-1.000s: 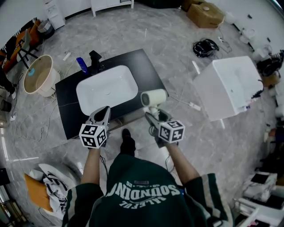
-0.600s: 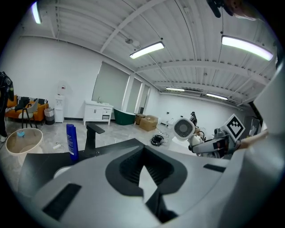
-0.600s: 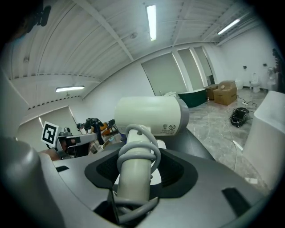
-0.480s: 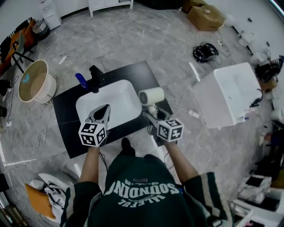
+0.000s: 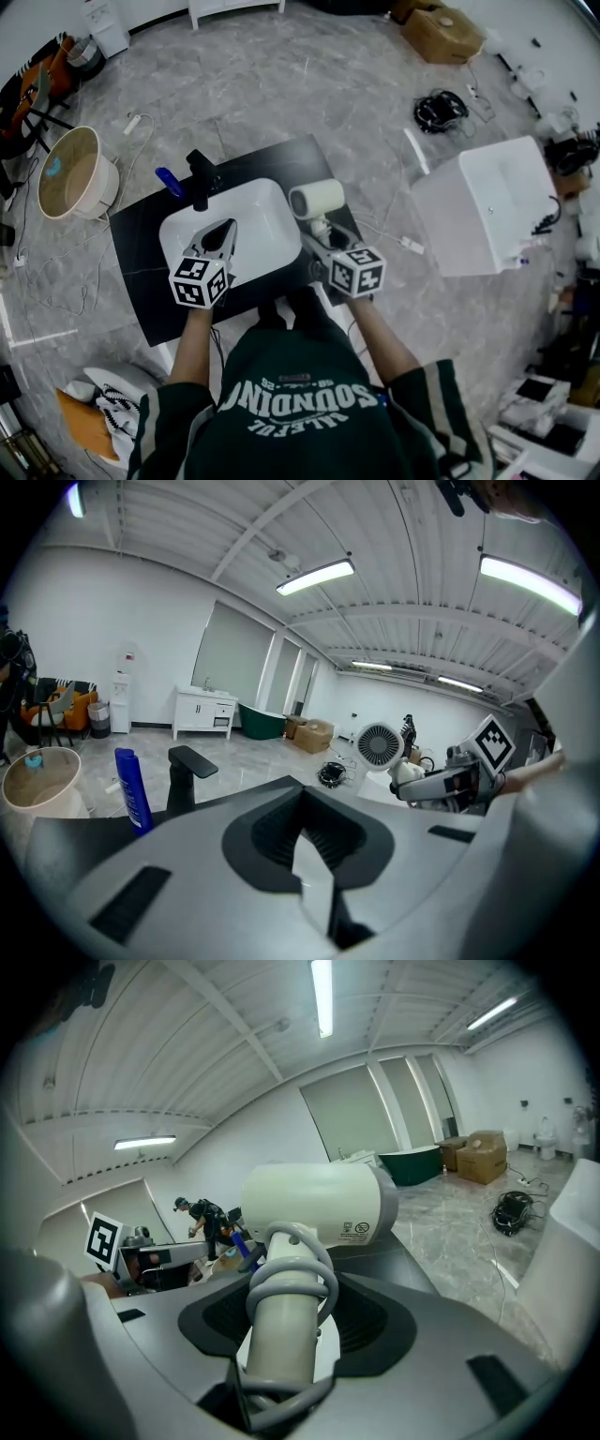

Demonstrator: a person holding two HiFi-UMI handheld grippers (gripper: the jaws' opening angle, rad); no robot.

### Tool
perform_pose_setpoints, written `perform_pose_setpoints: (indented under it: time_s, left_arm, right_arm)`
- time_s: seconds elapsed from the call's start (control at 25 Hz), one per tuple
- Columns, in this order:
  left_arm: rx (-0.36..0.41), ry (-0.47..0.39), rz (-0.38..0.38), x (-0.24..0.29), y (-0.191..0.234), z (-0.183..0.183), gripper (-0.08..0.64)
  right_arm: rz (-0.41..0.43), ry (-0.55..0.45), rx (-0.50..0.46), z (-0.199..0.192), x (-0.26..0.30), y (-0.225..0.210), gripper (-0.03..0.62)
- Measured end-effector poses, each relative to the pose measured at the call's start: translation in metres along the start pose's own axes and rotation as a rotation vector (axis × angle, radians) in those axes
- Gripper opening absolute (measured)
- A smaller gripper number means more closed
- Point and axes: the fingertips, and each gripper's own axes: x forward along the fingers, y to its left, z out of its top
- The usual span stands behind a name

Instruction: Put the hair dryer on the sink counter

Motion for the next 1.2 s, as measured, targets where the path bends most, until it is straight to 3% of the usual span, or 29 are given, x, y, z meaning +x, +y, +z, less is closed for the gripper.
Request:
perform_pose_setpoints:
  time_s: [0.6, 1.2]
  left_arm:
    - [-0.065, 0.002, 0.107, 0.067, 0.023, 0.025, 0.000]
    - [-0.155, 0.087, 0.152, 0.093, 0.027, -0.013, 0.000]
  right_arm:
    - [0.037, 0.061, -0.048, 0.031, 0.059, -0.070, 0.236]
    - [-0.025, 0.231, 0.015, -0.046, 0.084, -0.123, 0.236]
